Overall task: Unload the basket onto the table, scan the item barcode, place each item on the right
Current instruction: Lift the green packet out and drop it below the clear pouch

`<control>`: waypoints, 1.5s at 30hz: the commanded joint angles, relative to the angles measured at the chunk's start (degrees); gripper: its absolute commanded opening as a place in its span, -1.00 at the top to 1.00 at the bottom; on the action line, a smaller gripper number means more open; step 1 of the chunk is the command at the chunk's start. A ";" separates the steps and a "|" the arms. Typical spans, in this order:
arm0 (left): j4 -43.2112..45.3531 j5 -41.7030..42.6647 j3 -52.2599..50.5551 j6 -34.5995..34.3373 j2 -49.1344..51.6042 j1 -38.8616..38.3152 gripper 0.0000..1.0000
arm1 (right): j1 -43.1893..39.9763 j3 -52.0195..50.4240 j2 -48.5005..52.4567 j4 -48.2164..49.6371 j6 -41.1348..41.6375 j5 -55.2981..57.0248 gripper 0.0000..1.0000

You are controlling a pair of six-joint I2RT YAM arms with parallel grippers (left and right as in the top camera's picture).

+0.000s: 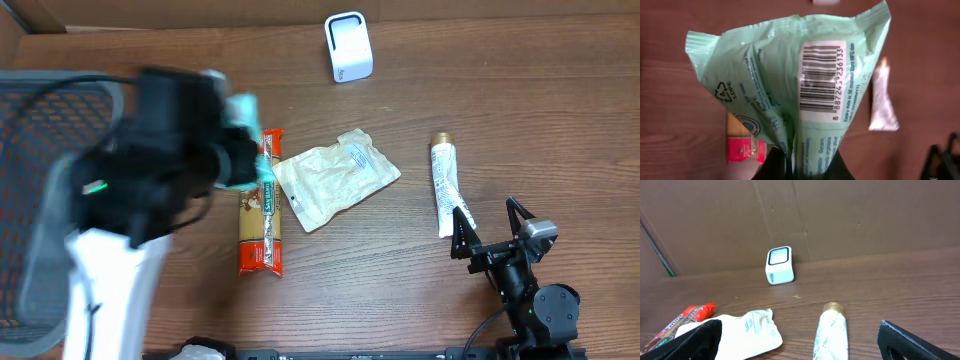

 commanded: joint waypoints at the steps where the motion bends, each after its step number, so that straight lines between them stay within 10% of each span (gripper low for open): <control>1: 4.85 -3.85 -10.91 -3.04 0.48 -6.36 0.92 | 0.55 -0.61 -0.57 0.22 0.15 0.55 -1.00; 10: 29.64 -3.08 -38.10 6.60 4.07 -19.87 0.91 | 0.55 -0.61 -0.57 0.22 0.15 0.55 -1.00; 18: 34.16 -5.42 -43.39 9.51 13.92 -21.77 0.90 | 0.55 -0.61 -0.57 0.22 0.15 0.55 -1.00; 27: 35.71 -2.23 -42.51 9.51 18.34 -21.77 -0.35 | 0.55 -0.61 -0.57 0.22 0.15 0.55 -1.00; 40: 24.83 -5.07 -22.93 6.54 8.00 -18.14 -0.44 | 0.55 -0.61 -0.57 0.22 0.15 0.55 -1.00; 45: 20.55 -4.85 -16.81 2.19 2.36 -12.41 -1.00 | 0.55 -0.61 -0.57 0.22 0.15 0.55 -1.00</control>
